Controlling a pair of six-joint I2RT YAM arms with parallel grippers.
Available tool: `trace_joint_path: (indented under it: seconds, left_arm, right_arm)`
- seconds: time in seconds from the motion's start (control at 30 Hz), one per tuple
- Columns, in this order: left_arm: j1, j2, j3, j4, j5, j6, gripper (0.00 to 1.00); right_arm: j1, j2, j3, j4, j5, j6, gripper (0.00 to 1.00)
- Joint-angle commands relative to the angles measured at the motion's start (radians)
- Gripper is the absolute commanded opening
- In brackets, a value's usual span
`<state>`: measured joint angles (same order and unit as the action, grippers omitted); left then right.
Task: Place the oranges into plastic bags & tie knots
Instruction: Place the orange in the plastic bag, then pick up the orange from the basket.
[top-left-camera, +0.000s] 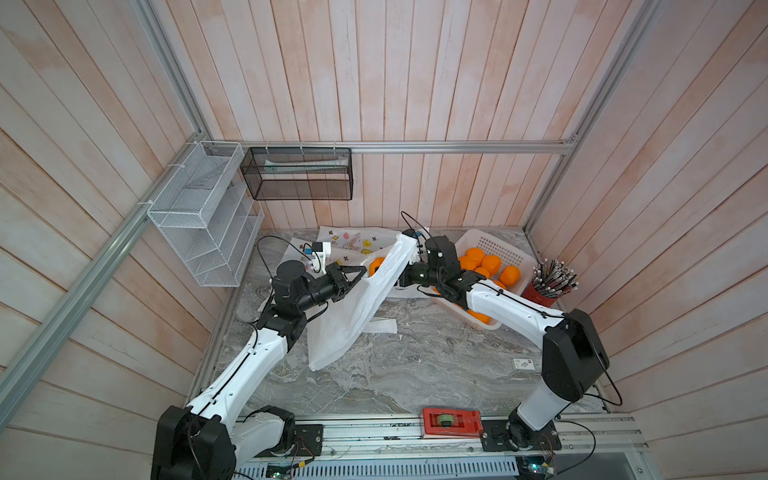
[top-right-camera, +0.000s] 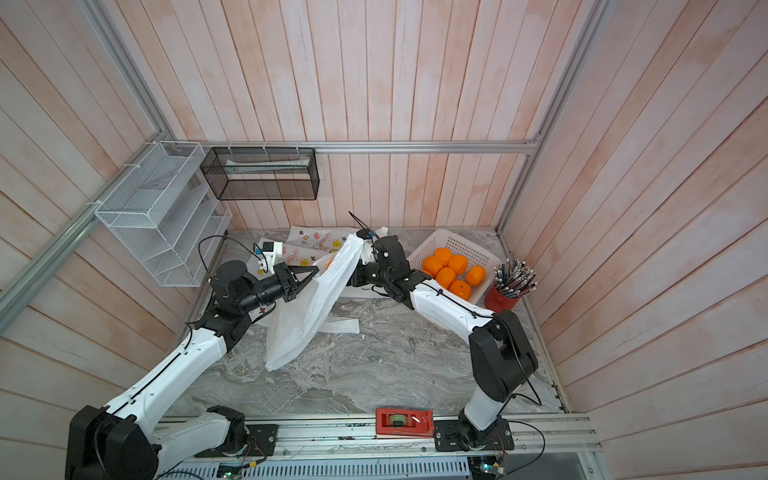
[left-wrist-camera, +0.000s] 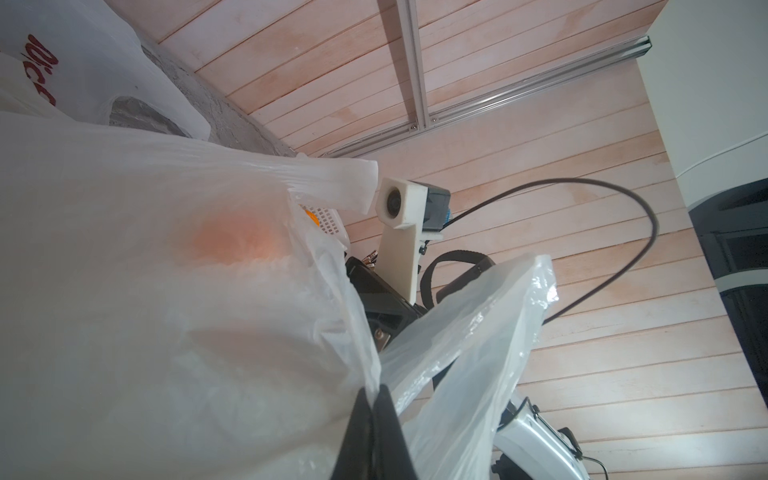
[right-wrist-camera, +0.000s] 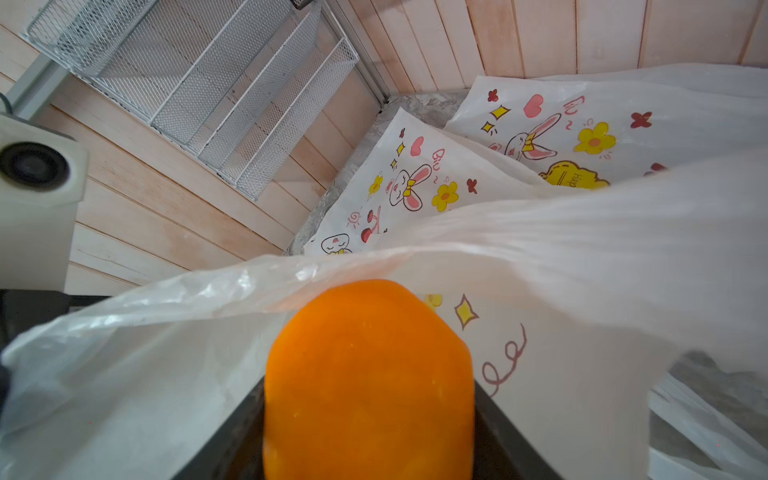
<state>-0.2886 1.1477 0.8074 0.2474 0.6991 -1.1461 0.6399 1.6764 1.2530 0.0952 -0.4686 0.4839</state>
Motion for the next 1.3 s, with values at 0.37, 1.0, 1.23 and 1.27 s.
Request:
trace_joint_path:
  seconds: [0.37, 1.0, 1.23, 1.27]
  left_arm:
    - [-0.003, 0.0, -0.031, 0.036, -0.011, -0.013, 0.0]
    - [0.001, 0.001, -0.091, 0.063, -0.059, -0.007, 0.0]
    - [0.019, 0.001, -0.1, 0.065, -0.065, 0.001, 0.0]
    - [0.022, 0.001, -0.1, 0.066, -0.066, 0.001, 0.0]
  right_arm:
    - [-0.008, -0.05, -0.008, -0.026, 0.041, -0.015, 0.81]
    - [-0.038, -0.214, -0.158, -0.156, 0.169, -0.025, 0.53]
    - [-0.101, -0.345, -0.202, -0.25, 0.252, -0.05, 0.55]
    - [-0.117, -0.363, -0.204, -0.27, 0.265, -0.059, 0.56]
